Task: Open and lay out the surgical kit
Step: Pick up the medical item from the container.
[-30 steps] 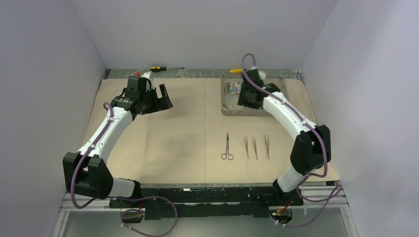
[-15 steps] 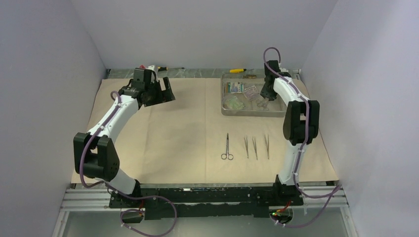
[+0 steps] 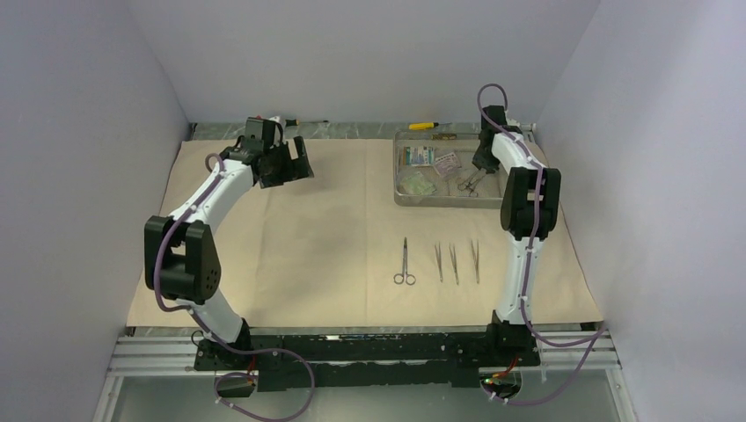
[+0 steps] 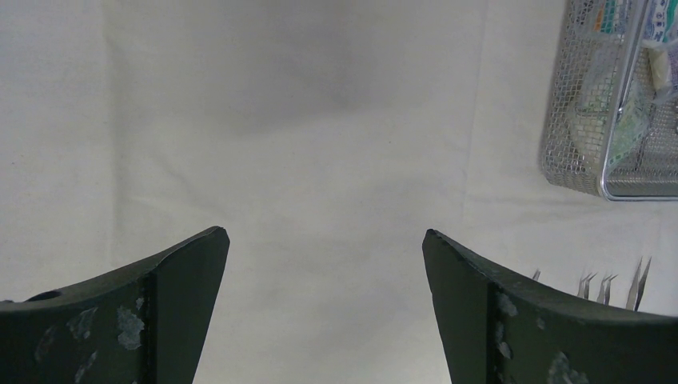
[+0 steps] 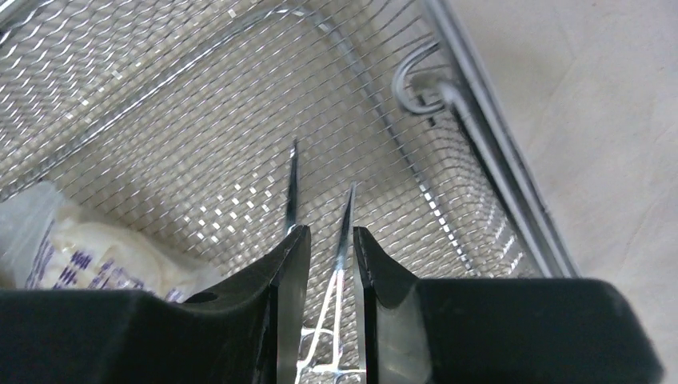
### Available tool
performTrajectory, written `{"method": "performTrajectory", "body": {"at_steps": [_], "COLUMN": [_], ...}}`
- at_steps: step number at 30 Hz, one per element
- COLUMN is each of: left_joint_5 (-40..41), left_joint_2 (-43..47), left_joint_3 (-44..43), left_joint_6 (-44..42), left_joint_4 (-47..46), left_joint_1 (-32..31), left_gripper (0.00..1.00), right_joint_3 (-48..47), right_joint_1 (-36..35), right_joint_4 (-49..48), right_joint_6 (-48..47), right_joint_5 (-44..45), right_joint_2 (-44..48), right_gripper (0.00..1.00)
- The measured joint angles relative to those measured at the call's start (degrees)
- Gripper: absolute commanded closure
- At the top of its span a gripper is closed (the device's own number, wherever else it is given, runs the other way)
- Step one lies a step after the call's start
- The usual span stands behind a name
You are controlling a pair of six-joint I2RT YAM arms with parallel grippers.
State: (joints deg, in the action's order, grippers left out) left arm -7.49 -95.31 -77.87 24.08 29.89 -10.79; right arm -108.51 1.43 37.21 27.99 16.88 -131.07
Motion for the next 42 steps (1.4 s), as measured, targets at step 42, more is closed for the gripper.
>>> {"method": "performTrajectory", "body": {"at_steps": [42], "left_joint_5": [-4.87], "left_joint_2": [-5.2], "left_joint_3": [-2.51], "left_joint_6": [3.19], "left_joint_4": [-0.11], "left_joint_1": [1.36], "left_gripper": [0.04], "right_joint_3": [-6.08], "right_joint_1": [2.78], "right_joint_4": [7.26], "right_joint_6": [-9.6], "right_joint_5": [-7.19], "right_joint_2": [-4.24], "right_gripper": [0.82]}}
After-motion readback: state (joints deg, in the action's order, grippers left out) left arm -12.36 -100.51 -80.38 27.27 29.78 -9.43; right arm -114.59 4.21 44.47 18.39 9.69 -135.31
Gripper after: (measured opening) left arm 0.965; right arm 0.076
